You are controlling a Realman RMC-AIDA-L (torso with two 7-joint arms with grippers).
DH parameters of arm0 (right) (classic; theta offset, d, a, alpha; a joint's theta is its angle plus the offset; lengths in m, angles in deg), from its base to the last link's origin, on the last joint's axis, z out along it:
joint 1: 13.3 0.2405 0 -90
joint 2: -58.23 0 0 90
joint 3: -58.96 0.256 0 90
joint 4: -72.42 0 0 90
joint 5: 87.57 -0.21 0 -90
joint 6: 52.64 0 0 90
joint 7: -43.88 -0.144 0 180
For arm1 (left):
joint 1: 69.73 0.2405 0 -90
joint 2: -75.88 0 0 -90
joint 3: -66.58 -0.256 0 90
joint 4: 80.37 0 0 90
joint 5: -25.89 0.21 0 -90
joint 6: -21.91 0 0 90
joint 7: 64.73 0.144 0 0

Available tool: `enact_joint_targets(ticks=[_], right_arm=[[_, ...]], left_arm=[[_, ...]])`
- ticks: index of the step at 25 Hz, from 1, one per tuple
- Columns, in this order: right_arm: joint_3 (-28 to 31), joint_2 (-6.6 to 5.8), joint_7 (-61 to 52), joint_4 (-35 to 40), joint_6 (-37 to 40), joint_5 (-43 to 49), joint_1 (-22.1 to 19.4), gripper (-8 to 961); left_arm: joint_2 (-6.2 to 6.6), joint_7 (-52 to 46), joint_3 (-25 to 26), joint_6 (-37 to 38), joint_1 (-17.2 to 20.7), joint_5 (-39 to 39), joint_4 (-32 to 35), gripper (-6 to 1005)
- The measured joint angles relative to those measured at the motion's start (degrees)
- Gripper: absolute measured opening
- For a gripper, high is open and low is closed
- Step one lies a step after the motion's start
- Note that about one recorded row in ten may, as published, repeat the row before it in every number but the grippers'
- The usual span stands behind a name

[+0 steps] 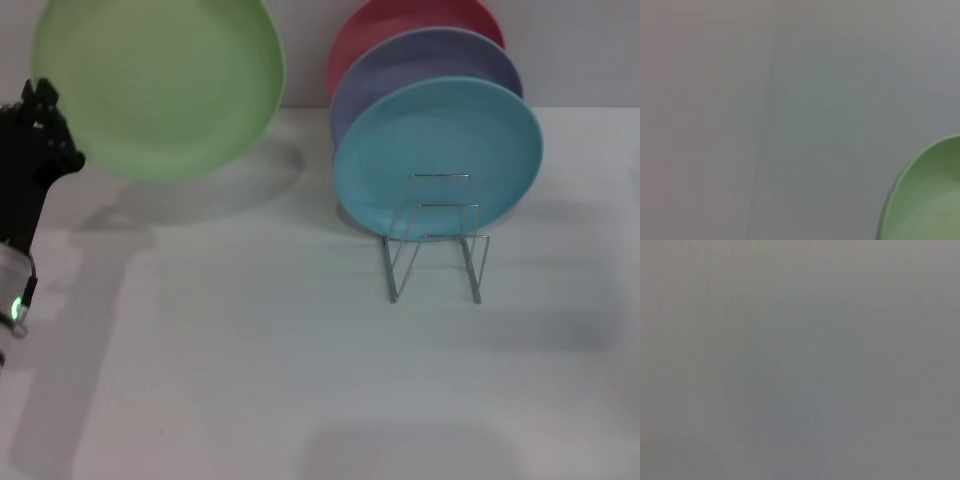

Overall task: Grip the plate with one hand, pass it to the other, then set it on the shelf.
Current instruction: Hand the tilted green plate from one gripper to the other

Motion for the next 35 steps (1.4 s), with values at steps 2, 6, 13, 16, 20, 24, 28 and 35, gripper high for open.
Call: enact_joint_targets(ticks=[2,6,13,16,20,24,28,35], right_arm=[[-0.22,0.07,0.04,0.02,1.42,0.11,-0.87,606],[-1.06,0.85,0.11,0.03,6.82,0.71,-3.85,606],[-8.89,1.32,-0.35,-0.26,14.00,0.84,-8.11,607],[-14.65,1.45,-0.89,-0.93,18.57,0.89,-10.36,607],[-18.30,1.47,-1.63,-1.96,20.63,1.04,-11.29,607],[-23.26,1.56,-1.20,-4.86,21.56,1.57,-11.55,606],[-25.29,1.61,-0.16,-7.00,21.37,1.59,-11.06,606],[-26.84,1.82,8.04,-15.03,14.18,1.59,-8.25,606]], left_arm=[[-0.12,-2.83,-0.94,3.56,-0.53,0.09,3.75,35],[-0.46,-3.50,-4.08,9.38,-0.77,-0.41,9.54,35],[-0.50,-2.93,-6.16,11.49,0.06,-1.03,11.30,35],[-0.68,-2.85,-6.25,13.33,0.31,-1.16,12.61,35],[-0.77,-2.74,-6.39,15.40,0.47,-2.22,13.70,35],[-0.76,0.13,-8.80,18.39,1.06,-5.50,14.27,35],[-0.72,1.36,-10.63,18.93,1.07,-6.73,14.62,35],[-0.56,1.45,-11.26,19.41,-0.39,-6.81,17.29,35]])
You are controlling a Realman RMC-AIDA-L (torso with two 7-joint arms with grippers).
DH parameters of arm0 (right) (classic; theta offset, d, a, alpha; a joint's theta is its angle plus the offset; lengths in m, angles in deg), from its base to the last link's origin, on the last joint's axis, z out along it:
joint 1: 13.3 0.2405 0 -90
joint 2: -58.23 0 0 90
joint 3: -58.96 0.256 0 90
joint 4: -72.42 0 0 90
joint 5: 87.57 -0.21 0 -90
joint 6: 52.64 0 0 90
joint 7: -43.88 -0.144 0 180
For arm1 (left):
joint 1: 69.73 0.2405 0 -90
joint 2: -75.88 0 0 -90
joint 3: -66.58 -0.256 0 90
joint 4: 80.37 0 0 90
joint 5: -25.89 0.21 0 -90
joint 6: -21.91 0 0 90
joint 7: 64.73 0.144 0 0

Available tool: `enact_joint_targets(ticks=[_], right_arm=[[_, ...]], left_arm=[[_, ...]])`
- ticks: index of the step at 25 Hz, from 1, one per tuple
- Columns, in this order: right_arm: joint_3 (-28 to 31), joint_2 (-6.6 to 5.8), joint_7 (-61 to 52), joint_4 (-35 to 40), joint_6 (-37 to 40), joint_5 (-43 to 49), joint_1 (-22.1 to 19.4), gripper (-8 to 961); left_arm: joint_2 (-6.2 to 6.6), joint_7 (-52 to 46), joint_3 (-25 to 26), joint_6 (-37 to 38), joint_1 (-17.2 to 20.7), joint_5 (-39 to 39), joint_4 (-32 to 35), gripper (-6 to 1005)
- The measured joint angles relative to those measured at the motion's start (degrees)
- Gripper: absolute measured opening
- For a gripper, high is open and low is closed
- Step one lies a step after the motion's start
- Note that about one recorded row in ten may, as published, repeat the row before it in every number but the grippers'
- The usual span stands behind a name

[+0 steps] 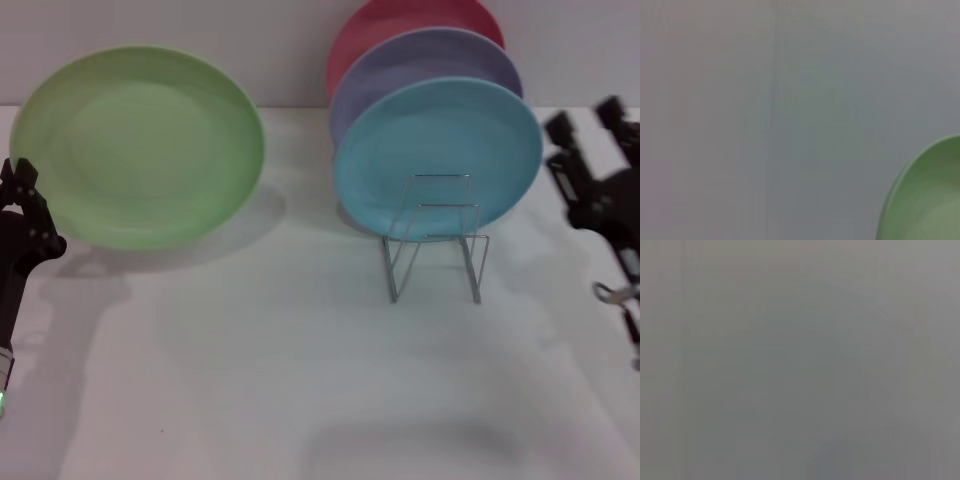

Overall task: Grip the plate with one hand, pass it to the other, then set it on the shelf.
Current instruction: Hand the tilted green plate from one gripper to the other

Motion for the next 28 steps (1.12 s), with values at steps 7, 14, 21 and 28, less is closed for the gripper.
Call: enact_joint_targets(ticks=[7,14,21,28], right_arm=[[-0.79,0.06,4.98,-7.16,-6.55,0.05,2.64,606],[-0.86,0.10,9.23,-10.88,-10.92,2.35,3.54,605],[-0.90,0.03,9.10,-12.13,-13.92,4.75,3.69,605],[-0.89,0.07,9.02,-12.57,-16.40,5.94,4.06,605]], left_arm=[[0.07,0.14,-0.17,2.95,-0.45,-0.02,0.87,35],[-0.16,0.19,-0.22,2.34,-0.06,-0.37,0.92,35],[-0.20,2.20,-3.63,1.81,-0.15,-4.84,0.10,35],[-0.20,7.92,-11.36,2.27,-0.34,-12.09,-1.58,35]])
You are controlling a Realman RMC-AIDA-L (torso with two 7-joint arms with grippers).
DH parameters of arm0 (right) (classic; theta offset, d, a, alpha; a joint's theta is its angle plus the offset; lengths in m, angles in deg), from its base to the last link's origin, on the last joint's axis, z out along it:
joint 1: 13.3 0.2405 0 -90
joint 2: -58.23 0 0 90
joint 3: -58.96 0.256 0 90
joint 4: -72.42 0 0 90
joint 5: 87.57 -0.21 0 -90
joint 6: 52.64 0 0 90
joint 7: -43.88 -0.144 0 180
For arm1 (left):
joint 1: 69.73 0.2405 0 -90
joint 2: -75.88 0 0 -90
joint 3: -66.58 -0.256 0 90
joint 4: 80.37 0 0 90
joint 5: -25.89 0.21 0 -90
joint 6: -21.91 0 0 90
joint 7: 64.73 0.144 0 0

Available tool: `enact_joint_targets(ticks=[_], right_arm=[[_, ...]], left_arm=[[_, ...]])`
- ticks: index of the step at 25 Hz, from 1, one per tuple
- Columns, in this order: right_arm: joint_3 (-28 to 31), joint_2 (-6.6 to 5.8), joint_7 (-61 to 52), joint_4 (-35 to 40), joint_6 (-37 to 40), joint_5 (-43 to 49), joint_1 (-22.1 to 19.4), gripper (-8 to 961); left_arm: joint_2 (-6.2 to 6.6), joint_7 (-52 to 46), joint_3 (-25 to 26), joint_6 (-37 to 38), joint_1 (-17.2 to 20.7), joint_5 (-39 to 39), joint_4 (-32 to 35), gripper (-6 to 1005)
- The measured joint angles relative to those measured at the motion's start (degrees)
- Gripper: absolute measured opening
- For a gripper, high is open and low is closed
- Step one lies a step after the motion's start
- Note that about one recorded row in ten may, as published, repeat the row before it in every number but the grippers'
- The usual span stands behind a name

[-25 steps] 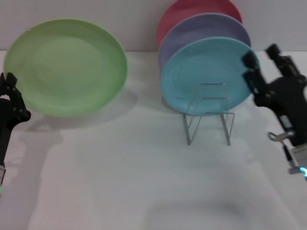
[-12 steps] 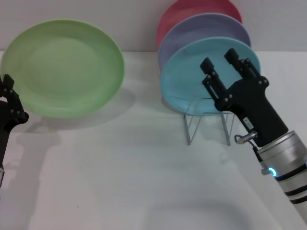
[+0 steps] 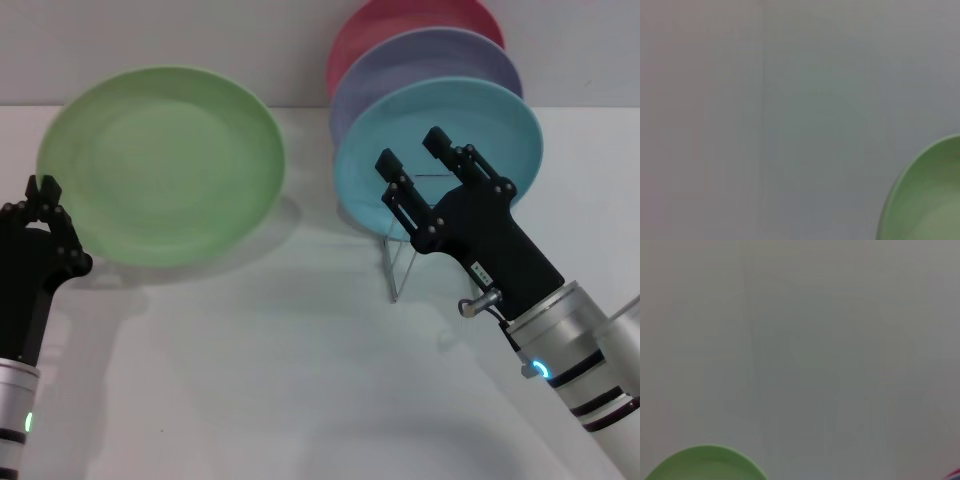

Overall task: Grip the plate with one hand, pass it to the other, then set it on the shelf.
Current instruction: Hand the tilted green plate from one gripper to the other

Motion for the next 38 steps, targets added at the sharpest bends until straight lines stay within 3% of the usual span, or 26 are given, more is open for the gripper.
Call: enact_joint_targets(ticks=[6,16,29,38], right_arm=[[-0.03,0.02,-0.12,-0.29,-2.72,0.86,0.39,604],[0.16,-0.03,0.14,-0.21,-6.43,1.52,1.36,604],[0.23,-0.07,0.01,0.07,-11.67,1.53,3.78,603],[0.42,-0.14,-0.01,-0.29,-15.54,1.54,5.18,603]], left_arm=[[0.00,6.36,-7.19,0.11,0.36,-7.78,-2.89,35],[-0.09,16.80,-14.60,0.17,0.33,-18.63,-8.50,35],[-0.09,27.36,-19.80,0.26,0.33,-27.00,-14.59,36],[-0.09,30.74,-20.39,0.26,0.45,-29.16,-16.80,36]])
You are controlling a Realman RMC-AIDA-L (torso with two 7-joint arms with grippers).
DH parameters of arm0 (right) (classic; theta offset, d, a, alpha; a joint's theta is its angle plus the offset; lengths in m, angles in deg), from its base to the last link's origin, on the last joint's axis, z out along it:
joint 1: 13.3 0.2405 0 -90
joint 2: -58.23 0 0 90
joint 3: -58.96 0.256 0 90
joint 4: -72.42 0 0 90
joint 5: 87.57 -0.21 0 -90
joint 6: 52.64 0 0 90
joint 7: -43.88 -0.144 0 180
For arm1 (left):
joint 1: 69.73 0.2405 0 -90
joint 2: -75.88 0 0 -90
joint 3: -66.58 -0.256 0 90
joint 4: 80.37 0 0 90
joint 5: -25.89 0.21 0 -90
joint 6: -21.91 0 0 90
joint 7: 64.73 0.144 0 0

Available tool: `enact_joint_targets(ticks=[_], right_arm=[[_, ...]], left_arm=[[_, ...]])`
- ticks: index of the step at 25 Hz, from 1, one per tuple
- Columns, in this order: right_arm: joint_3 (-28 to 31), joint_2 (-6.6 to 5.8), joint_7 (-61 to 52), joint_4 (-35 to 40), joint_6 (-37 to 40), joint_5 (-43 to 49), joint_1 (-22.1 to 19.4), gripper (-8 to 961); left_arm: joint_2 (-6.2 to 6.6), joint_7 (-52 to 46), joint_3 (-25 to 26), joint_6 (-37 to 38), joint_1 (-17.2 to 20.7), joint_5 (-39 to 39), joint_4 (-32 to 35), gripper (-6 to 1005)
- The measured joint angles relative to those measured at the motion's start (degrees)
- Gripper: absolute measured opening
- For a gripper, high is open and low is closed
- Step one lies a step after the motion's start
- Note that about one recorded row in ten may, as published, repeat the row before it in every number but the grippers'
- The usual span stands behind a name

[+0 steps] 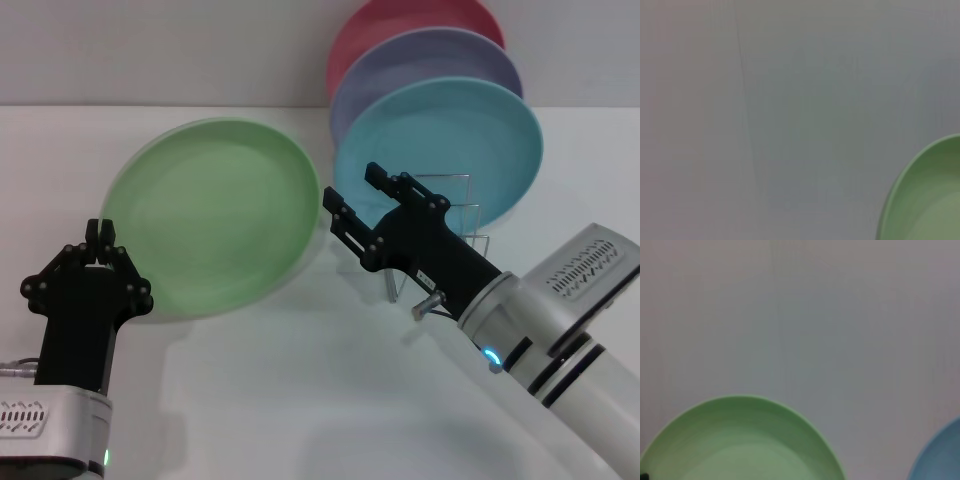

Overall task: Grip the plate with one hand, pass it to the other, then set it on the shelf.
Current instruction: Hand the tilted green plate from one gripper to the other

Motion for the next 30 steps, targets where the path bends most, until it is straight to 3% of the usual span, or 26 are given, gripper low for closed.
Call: enact_joint_targets(ticks=[16,30], right_arm=[[0.17,-0.03,0.30,-0.11,-5.65,0.00,4.21,596],[0.29,-0.01,0.38,0.42,-7.28,0.06,6.22,508]], left_arm=[[0.00,12.14,-0.01,0.70,0.09,-5.96,-4.38,36],[0.27,12.72,-1.90,3.36,0.13,-6.09,-5.85,36]])
